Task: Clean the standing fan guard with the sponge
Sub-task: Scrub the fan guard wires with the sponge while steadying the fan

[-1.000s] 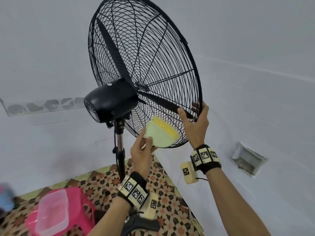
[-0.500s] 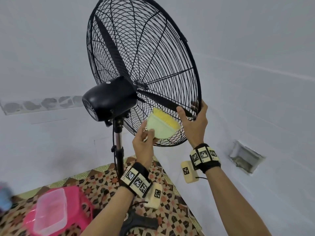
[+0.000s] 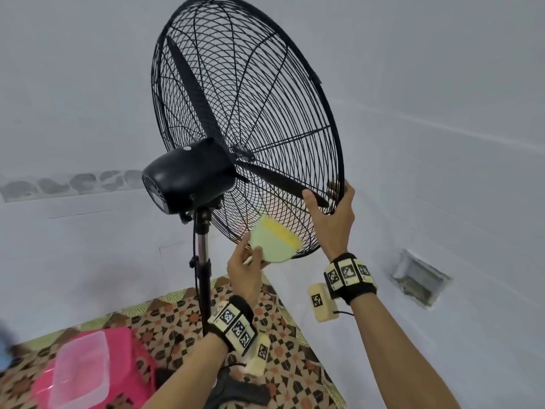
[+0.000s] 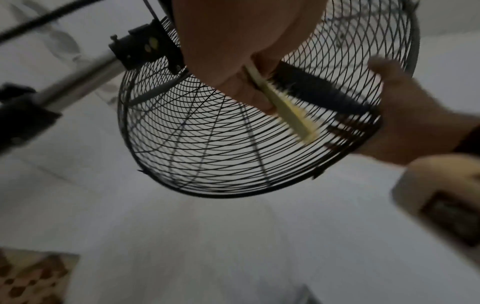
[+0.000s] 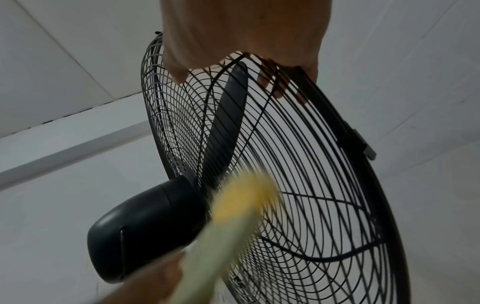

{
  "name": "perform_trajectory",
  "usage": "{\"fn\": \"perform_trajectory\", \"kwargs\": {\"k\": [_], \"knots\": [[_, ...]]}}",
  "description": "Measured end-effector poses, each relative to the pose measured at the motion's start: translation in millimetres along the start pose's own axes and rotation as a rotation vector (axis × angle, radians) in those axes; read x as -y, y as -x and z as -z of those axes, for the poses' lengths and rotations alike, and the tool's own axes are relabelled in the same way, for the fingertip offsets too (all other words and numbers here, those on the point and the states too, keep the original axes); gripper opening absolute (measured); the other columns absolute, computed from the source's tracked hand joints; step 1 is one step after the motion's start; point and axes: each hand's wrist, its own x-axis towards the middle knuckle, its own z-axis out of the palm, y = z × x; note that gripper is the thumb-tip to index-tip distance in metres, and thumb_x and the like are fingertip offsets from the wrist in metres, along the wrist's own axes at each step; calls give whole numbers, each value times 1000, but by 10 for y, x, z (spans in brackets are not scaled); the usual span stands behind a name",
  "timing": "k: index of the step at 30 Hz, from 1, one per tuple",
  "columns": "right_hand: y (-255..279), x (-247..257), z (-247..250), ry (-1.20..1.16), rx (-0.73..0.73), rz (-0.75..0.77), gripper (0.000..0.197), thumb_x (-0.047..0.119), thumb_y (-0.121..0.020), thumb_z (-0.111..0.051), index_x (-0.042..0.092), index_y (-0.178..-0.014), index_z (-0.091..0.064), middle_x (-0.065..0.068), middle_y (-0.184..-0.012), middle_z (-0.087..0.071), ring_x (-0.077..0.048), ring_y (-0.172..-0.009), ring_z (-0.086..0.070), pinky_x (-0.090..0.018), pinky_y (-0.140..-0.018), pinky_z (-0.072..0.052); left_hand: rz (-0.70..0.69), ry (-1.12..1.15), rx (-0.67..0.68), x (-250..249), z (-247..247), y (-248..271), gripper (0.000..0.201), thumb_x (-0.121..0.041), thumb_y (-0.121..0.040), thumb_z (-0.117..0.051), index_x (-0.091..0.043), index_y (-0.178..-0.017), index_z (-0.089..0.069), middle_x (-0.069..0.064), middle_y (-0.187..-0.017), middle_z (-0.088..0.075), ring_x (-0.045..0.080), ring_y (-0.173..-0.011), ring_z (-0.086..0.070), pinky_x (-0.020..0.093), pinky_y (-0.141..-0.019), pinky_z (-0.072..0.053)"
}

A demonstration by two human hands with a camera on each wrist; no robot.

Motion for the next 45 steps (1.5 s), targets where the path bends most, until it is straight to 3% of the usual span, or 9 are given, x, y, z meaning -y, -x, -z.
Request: {"fn": "perform_trajectory", "kwargs": {"k": [7, 15, 19, 24, 27, 30, 33, 41, 45], "knots": [[43, 54, -15, 4, 3, 14, 84, 59, -82, -80, 25, -147, -40, 9, -139, -58, -7, -127, -56, -36, -110, -49, -61, 81, 29, -237, -42, 30, 48, -11, -104, -62, -21, -150, -54, 7, -117, -69, 16, -112, -70, 30, -83, -63], [93, 65, 13, -8, 20, 20, 82, 56, -83, -81, 27, -147, -39, 9, -139, -57, -6, -127, -56, -35, -109, -50, 82, 17, -25, -3, 173, 63, 50, -8, -103, -62, -10, -153, -51, 14, -119, -70, 24, -103, -73, 23, -72, -62], [66, 57, 27, -6, 42, 24, 81, 55, -84, -80, 29, -147, -37, 10, -140, -56, -4, -127, -56, -25, -106, -49, -28, 61, 90, -208, 15, 178, 47, -13, -105, -61, -17, -151, -53, 8, -124, -70, 21, -111, -72, 39, -85, -64], [36, 22, 117, 14, 92, 52, 69, 64, -96, -57, 24, -149, -36, 6, -138, -58, -3, -123, -56, -3, -94, -42, -48, -114, -6, 21, -106, 240, 45, -15, -105, -61, -17, -150, -54, 12, -117, -70, 27, -102, -72, 41, -76, -66], [27, 19, 124, 12, 107, 61, 65, 60, -99, -56, 23, -149, -36, 6, -139, -58, -4, -124, -57, -6, -96, -43, 52, -113, -35, 139, 28, 275, 40, -13, -106, -59, -19, -145, -59, 15, -121, -69, 25, -99, -73, 28, -75, -64], [4, 8, 116, 26, 110, 73, 65, 58, -99, -57, 23, -149, -36, 7, -139, -58, -2, -123, -56, -7, -97, -44, -14, -42, 16, -119, -62, 282, 44, -17, -106, -59, -27, -149, -54, 6, -126, -69, 30, -104, -73, 37, -78, -65], [3, 8, 109, 16, 113, 64, 66, 57, -100, -57, 21, -151, -34, 6, -141, -57, -2, -124, -56, -5, -96, -43, -137, -65, -26, -319, -247, 232, 47, -23, -106, -61, -24, -152, -52, -6, -113, -71, 13, -99, -73, 38, -81, -64], [10, 26, 172, 25, 173, 63, 68, 58, -100, -54, 23, -152, -31, 5, -143, -55, -5, -127, -54, 1, -92, -39, -13, -199, -113, 73, -67, 340, 41, -19, -105, -62, -28, -145, -58, 10, -115, -72, 13, -90, -75, 47, -78, -66], [-13, 15, 174, 31, 178, 67, 70, 59, -100, -55, 20, -153, -30, 3, -145, -54, -8, -129, -54, -5, -98, -42, -158, -137, -63, -268, -235, 286, 47, -23, -105, -61, -20, -152, -53, -5, -119, -70, 11, -101, -73, 36, -82, -63]]}}
